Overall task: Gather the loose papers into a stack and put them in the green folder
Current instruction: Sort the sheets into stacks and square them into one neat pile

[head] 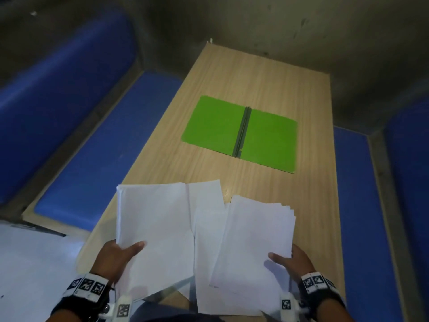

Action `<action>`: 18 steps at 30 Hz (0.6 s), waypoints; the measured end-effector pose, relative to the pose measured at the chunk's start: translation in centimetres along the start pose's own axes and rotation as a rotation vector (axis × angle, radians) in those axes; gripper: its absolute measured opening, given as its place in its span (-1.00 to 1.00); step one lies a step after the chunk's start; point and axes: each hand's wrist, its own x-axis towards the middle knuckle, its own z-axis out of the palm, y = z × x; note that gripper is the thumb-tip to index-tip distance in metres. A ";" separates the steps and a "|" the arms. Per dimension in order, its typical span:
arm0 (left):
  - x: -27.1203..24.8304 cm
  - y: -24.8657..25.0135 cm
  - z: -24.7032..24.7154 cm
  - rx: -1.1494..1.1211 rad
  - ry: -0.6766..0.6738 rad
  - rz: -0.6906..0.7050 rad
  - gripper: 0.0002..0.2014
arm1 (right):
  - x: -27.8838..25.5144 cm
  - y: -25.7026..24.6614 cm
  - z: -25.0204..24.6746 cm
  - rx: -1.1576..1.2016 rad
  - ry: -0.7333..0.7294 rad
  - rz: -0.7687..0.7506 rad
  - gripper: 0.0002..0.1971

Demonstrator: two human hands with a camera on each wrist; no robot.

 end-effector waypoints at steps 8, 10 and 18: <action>-1.0 0.1 2.0 -0.003 -0.066 0.037 -0.74 | 0.7 0.6 4.6 0.149 -0.079 -0.039 0.01; -1.3 0.2 2.1 -0.017 -0.071 0.037 -0.75 | -0.3 -0.7 5.0 0.049 -0.064 -0.062 0.02; -0.1 -0.1 -2.7 -0.045 0.030 0.035 -0.75 | -1.4 -0.7 -1.0 0.335 0.215 -0.045 -0.45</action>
